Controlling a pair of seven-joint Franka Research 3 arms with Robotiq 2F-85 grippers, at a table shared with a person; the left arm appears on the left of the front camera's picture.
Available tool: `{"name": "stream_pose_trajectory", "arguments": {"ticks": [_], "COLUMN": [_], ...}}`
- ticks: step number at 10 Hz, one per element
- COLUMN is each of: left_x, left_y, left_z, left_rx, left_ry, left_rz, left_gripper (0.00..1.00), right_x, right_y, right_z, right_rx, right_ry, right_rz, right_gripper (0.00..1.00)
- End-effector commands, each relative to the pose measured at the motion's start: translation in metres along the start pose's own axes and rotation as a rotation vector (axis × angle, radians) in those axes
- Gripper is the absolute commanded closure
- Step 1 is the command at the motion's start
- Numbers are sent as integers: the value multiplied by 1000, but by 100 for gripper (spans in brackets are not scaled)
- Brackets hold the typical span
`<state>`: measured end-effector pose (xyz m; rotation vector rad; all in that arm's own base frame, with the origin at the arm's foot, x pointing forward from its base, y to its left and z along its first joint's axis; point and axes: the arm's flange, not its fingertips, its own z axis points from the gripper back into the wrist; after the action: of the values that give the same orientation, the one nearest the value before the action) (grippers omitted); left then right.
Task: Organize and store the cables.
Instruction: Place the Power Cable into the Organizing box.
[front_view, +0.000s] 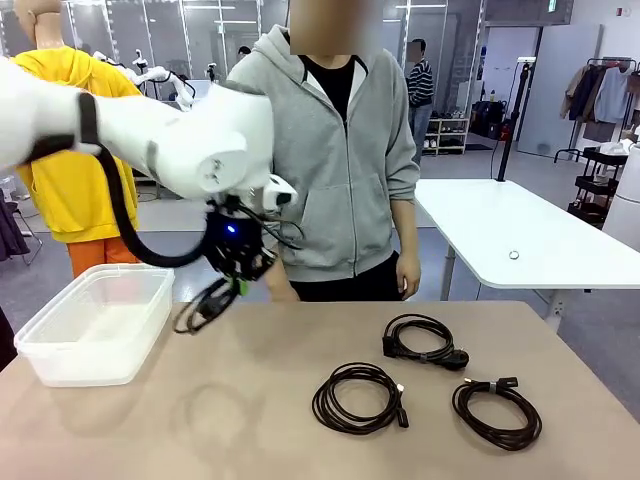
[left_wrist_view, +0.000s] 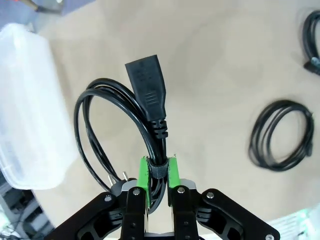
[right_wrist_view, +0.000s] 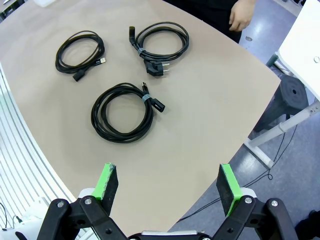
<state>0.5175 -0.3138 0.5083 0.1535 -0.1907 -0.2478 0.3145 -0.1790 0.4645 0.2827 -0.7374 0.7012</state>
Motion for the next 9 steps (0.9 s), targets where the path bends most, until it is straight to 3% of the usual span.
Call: {"name": "stream_pose_trajectory", "arguments": {"ticks": [1,6,9], "left_x": [-24,-72,-70], "left_y": [53,190,245], "left_z": [26,27,-1], "left_rx": [9,87,48], "left_ry": [-2,-57,-74], "left_rz": [-53,-74,-58], "left_gripper": [83,83,83], "right_x": [0,0,0], "right_y": [-1,-1,-1], "right_z": [0,0,0], "right_rx": [-2,-2,-2], "right_ry": [-11,-11,-11], "right_rz": [9,9,9], "right_gripper": [0,0,0]}}
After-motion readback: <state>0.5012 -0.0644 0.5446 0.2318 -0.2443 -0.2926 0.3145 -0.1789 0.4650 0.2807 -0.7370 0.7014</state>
